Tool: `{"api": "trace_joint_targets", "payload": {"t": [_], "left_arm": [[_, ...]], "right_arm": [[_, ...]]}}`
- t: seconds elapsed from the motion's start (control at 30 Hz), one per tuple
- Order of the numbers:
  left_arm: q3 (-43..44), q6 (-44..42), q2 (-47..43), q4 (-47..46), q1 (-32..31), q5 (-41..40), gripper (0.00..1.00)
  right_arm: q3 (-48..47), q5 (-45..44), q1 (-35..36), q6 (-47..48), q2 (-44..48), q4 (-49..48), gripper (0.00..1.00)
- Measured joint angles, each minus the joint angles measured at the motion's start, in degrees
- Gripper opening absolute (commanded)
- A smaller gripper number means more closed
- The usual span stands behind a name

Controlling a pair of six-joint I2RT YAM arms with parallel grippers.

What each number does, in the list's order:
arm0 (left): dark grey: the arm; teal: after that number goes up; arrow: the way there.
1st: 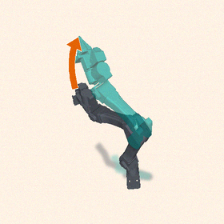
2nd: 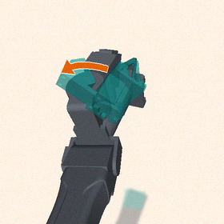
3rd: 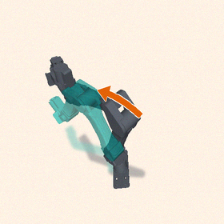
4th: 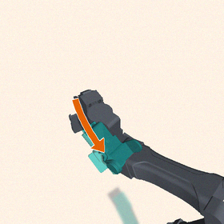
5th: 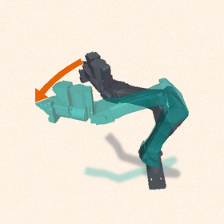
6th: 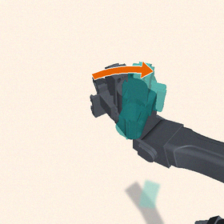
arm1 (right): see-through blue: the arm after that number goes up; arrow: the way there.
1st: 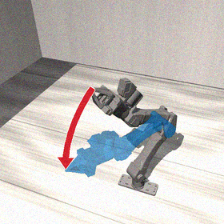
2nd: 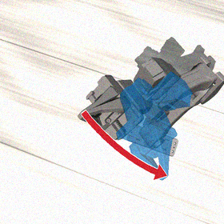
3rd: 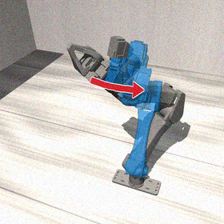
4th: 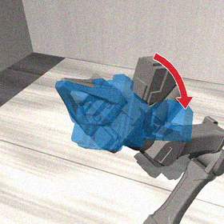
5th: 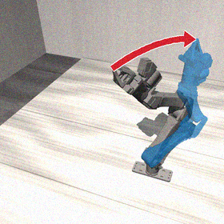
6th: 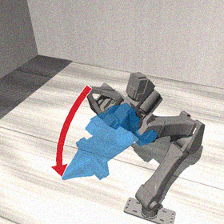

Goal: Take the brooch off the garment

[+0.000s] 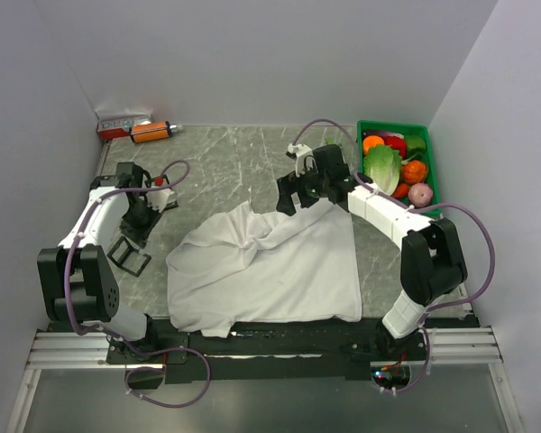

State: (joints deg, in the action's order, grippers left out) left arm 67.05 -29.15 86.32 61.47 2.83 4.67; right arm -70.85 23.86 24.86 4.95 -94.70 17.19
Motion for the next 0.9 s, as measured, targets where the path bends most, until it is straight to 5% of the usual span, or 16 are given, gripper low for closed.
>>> {"api": "trace_joint_targets", "payload": {"t": [0.33, 0.9], "left_arm": [[-2.12, -0.61, 1.36, -7.06, 1.49, -15.17, 0.01], [-5.2, -3.19, 3.74, -11.1, 1.49, -18.01, 0.01]], "right_arm": [[-0.26, 0.98, 0.02, -0.61, -1.22, -0.04, 1.0], [-0.26, 1.14, 0.28, -0.59, -1.22, -0.04, 1.0]]}}
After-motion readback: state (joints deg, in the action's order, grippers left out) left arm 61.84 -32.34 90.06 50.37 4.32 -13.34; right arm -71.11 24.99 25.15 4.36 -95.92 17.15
